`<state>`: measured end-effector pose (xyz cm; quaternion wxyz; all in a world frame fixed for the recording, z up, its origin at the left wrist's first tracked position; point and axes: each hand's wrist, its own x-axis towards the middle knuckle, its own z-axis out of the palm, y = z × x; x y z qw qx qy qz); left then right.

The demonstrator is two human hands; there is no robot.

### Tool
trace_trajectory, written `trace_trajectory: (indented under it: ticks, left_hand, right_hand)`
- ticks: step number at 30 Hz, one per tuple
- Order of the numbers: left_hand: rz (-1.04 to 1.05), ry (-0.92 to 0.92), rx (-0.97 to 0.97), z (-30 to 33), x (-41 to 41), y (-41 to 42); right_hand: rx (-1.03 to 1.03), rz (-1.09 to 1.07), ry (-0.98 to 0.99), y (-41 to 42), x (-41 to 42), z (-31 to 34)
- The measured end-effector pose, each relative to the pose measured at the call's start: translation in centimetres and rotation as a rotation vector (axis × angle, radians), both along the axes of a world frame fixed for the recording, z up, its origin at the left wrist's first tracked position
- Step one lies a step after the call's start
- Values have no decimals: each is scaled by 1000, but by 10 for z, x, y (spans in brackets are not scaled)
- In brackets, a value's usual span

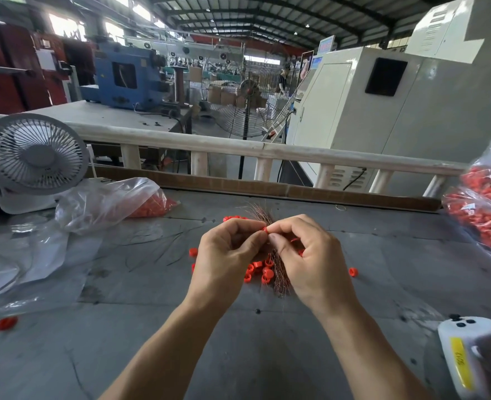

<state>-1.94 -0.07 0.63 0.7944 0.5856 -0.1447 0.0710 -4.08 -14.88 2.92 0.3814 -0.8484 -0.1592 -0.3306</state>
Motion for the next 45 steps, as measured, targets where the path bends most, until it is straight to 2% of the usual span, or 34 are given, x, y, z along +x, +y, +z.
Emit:
trace_trajectory:
  ticks: [4,12,22,30,35,45]
  left_hand:
    - [-3,-4,22,1,0,-1]
    - [-4,-9,21,3,-2,-1]
    - [50,-21,118,2,-3,0]
    - [-137,269,-184,8,-5,1]
    - [-181,358,-242,7,-3,1]
    - [-216,376,-252,7,-3,3]
  right_hand:
    - [1,-8,24,-1,0,-1]
    - [-105,-65,-87,1,1,-1]
    - [-159,-65,-41,0,2,-1]
    - [-287,-149,-68,8,1,-5]
    - [-274,-242,-148,16,4,-10]
    - [-243,-232,-238,13,8,-13]
